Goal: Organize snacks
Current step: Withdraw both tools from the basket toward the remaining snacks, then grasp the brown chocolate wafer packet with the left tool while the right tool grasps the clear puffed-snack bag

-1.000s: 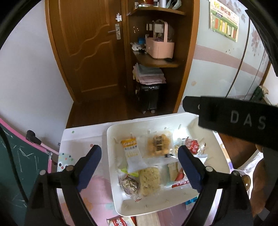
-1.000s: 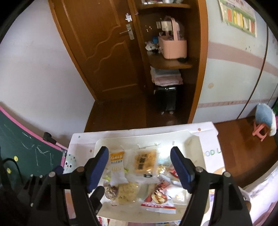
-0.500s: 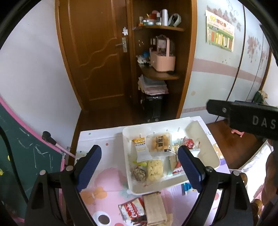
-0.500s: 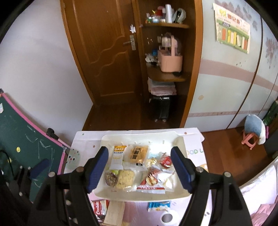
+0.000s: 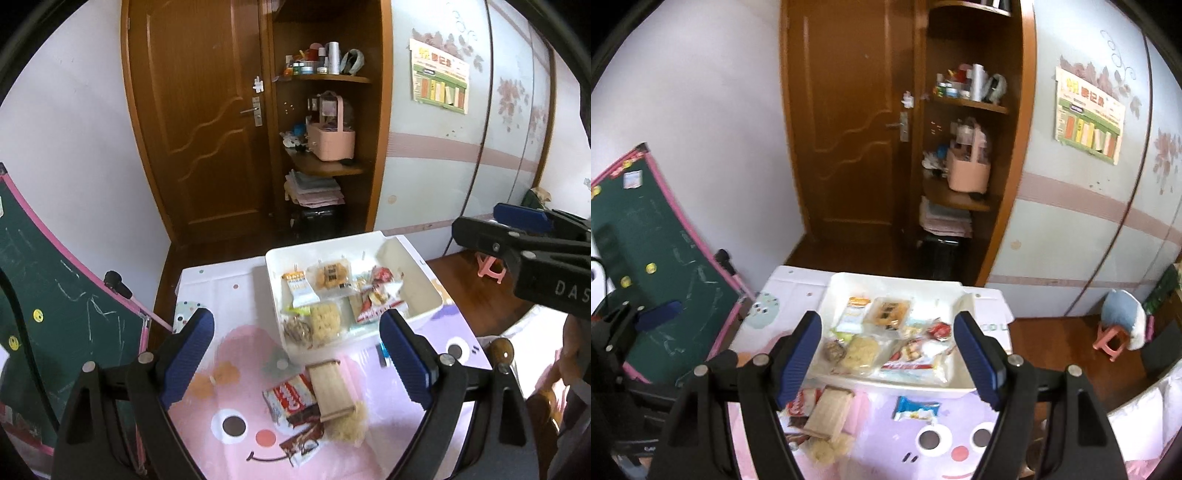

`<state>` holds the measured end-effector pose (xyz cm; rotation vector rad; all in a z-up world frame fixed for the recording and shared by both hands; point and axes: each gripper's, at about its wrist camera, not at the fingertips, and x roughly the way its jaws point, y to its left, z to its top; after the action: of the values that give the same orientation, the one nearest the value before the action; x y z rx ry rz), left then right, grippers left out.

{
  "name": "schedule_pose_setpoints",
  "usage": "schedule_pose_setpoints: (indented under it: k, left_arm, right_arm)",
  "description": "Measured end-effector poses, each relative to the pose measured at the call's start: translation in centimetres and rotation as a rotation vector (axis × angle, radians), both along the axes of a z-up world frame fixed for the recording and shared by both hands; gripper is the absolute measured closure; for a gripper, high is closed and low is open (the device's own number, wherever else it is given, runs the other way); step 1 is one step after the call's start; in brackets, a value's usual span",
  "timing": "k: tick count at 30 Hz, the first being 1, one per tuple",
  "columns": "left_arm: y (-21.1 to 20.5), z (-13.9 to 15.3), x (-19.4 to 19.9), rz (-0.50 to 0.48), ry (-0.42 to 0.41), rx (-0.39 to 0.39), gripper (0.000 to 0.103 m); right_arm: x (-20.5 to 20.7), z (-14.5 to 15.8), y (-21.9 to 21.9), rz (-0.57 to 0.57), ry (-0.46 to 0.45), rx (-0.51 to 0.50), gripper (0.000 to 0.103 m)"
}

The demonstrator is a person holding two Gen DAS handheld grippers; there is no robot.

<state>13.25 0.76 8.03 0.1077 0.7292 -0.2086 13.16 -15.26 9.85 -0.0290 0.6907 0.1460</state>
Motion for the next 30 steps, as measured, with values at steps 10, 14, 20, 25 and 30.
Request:
schedule_pose_setpoints:
  k: [10, 14, 20, 25, 30]
  left_arm:
    - [2.7, -6.6, -4.6, 0.027, -0.006, 0.010, 0.012]
    - [4.2, -10.4, -4.9, 0.045, 0.063, -0.058, 0.012]
    - [5.6, -16.8, -4.8, -0.003, 0.161, -0.104, 0.012]
    - [4.8, -22.4, -4.0, -0.079, 0.236, 0.010, 0.012]
    - [3.9, -26.3, -2.5, -0.107, 0.290, 0.071, 0.012]
  right_arm:
    - [-5.2, -6.7, 4.2, 0.148, 0.028, -0.106, 0.028]
    - [-6.2, -10.1, 5.3, 0.140, 0.024, -0.163, 0.028]
    - [-5.0, -16.1, 5.3, 0.157, 0.196, -0.086, 0.028]
    - [-3.5, -22.0, 4.6, 0.135, 0.389, 0.050, 0.028]
    - [-1.7, -26.7, 4.3, 0.081, 0.529, 0.177, 0.028]
